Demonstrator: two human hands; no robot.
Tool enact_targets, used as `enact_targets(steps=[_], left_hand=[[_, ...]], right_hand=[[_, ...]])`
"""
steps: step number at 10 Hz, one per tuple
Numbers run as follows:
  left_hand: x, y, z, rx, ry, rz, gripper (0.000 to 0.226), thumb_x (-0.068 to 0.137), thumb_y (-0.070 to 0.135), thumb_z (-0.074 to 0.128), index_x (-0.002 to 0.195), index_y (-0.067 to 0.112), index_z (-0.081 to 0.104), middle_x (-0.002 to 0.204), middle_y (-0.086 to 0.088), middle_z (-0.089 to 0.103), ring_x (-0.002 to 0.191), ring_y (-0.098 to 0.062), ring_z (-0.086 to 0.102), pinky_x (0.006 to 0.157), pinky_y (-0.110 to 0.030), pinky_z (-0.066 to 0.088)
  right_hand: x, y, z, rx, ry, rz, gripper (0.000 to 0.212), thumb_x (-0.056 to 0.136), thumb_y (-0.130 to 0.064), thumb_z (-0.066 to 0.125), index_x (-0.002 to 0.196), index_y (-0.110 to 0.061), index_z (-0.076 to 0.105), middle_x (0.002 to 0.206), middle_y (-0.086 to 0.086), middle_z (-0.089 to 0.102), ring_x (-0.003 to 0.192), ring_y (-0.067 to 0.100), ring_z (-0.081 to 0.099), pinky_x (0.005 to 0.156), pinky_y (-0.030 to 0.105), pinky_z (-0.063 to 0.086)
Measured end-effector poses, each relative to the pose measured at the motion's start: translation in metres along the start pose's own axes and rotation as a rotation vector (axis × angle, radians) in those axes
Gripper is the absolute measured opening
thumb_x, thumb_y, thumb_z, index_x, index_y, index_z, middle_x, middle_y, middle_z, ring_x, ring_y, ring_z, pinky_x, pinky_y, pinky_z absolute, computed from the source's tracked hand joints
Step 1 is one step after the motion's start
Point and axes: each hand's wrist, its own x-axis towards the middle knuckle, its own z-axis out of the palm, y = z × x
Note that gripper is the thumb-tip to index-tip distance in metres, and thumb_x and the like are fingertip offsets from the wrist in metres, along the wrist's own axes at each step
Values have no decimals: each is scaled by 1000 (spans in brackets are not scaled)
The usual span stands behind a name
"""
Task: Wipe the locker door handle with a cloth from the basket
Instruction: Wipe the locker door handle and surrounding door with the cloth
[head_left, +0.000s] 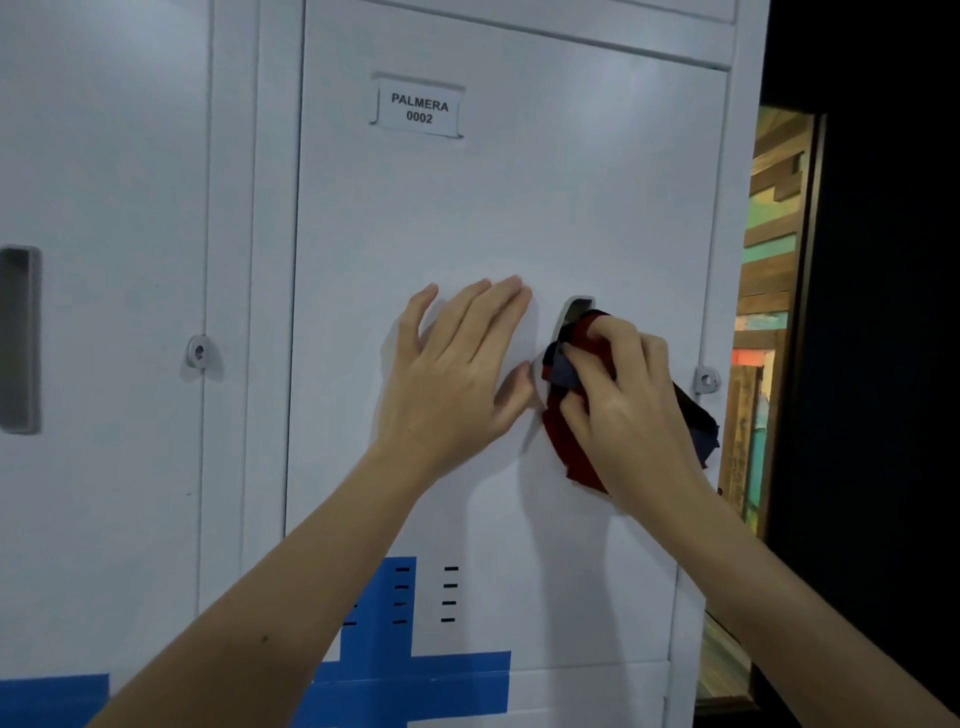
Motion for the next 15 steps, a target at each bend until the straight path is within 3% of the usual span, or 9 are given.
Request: enact_targets(steps=[2,3,5,7,8,11,13,14,15], left_hand=[[0,0,0,-15,12,3,47,86,31,52,127,7,56,131,-4,57,121,-17,47,108,-41,25],[0,0,-1,-11,11,-1,46,87,31,51,127,7,56,131,-3,57,121,-17,48,108,-41,25],[0,0,-1,-9,5,-1,46,86,30,52,126,7,57,130,-4,57,121,-17,47,108,-41,25],[0,0,-1,-25,-5,-2,47,87,30,52,127,7,56,131,-4,56,121,-18,47,107,-41,26],[0,0,-1,-22,0,2,47,86,30,51,126,7,57,130,-4,57,120,-19,49,107,-41,27],[1,0,-2,-48,0,2,45,86,28,52,125,6,57,130,-4,57,120,-18,49,106,-40,28],[1,0,-2,-44,-12,-5,46,86,29,53,126,7,57,130,-4,57,120,-19,50,105,-41,29],[1,0,-2,-37,-14,-3,45,86,29,53,125,7,58,130,-4,57,120,-19,50,105,-41,29],[1,0,-3,-39,-34,-5,47,86,29,51,127,7,57,131,-4,56,121,-19,48,106,-41,28]], right_hand=[[20,0,2,-53,-4,1,14,77,9,58,89,3,62,104,19,55,86,28,40,77,33,37],[4,0,1,-19,-53,-23,15,78,8,60,91,3,62,110,16,49,91,29,40,80,32,36],[17,-4,4,46,15,93,12,80,6,54,88,3,62,109,9,33,89,25,36,76,29,34],[2,-1,2,41,15,18,20,80,3,51,95,4,63,112,11,35,95,27,39,83,29,34],[16,-3,6,28,48,61,13,79,9,56,90,5,62,110,10,34,94,27,38,82,30,33],[28,9,-8,-131,-74,-119,21,64,14,71,74,-1,60,90,20,56,73,31,51,57,32,41],[19,11,-9,-145,-124,-167,21,63,12,72,74,0,59,92,20,57,73,32,51,56,33,43],[23,12,-7,-164,-94,-138,20,65,13,69,74,-1,58,91,19,56,74,30,47,61,30,37],[14,8,-9,-124,-124,-159,14,71,11,66,74,0,58,90,20,55,74,31,47,58,33,44]])
